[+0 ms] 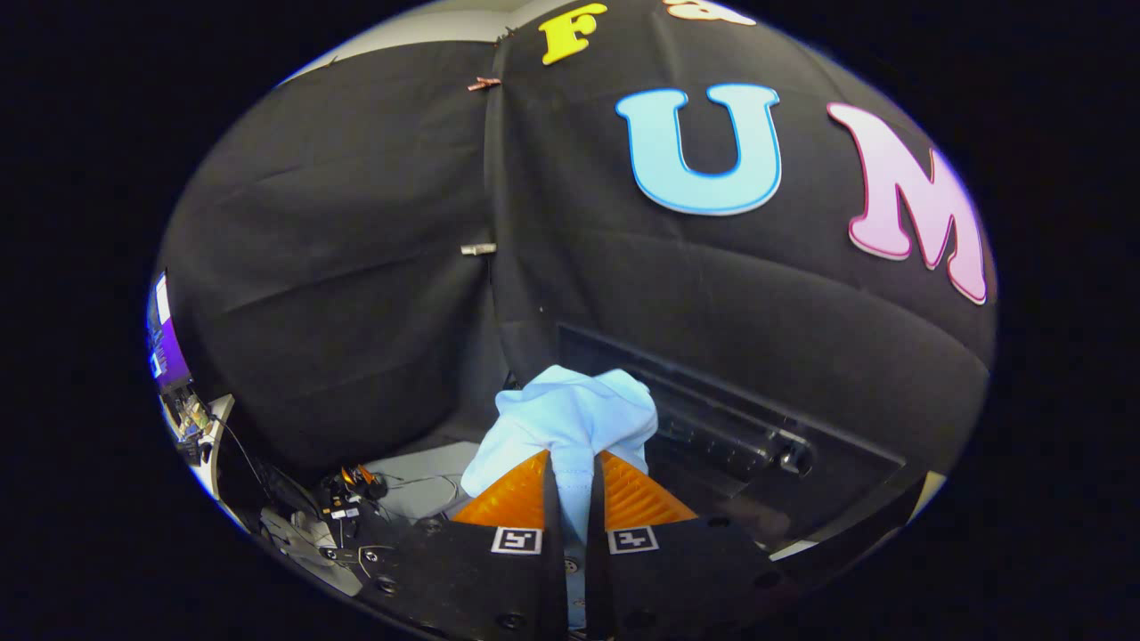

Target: Put the clothes into the washing machine and then close the washing machine lid.

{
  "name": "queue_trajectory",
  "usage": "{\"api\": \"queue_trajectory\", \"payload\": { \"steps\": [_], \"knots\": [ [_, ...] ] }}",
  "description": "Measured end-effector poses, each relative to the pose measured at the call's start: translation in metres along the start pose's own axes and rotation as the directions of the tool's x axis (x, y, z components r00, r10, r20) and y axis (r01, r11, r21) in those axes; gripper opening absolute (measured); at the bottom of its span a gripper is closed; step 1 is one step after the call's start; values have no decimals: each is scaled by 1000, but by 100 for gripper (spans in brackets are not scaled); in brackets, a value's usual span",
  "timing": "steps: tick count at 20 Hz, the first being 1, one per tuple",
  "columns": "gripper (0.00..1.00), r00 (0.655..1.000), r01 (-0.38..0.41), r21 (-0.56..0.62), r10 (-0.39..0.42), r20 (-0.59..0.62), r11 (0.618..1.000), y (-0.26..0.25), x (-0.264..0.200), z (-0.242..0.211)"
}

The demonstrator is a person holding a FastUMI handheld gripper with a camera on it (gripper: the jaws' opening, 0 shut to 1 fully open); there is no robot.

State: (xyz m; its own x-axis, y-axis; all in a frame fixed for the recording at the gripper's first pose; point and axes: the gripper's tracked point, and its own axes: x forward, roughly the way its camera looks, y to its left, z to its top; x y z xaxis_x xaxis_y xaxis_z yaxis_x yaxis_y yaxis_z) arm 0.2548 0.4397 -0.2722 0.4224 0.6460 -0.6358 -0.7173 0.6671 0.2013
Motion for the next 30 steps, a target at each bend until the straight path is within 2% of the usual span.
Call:
{"api": "queue_trajectory", "payload": {
  "steps": [2,7,12,15,22,25,28,30],
  "knots": [
    [13,998,6,-21,-7,-61,1000,-4,13,-24],
    [13,983,-43,-101,25,-180,994,15,17,-58],
    [13,965,-32,-187,-18,-261,982,14,24,-84],
    [13,960,-21,-190,-33,-276,981,11,26,-89],
    [99,970,-13,-138,-21,-242,990,9,21,-72],
    [99,986,-28,-135,4,-168,990,15,18,-53],
    [99,1000,-23,-129,22,-10,991,18,16,-13],
    [99,994,6,-105,5,107,995,10,8,16]
  ]
}}
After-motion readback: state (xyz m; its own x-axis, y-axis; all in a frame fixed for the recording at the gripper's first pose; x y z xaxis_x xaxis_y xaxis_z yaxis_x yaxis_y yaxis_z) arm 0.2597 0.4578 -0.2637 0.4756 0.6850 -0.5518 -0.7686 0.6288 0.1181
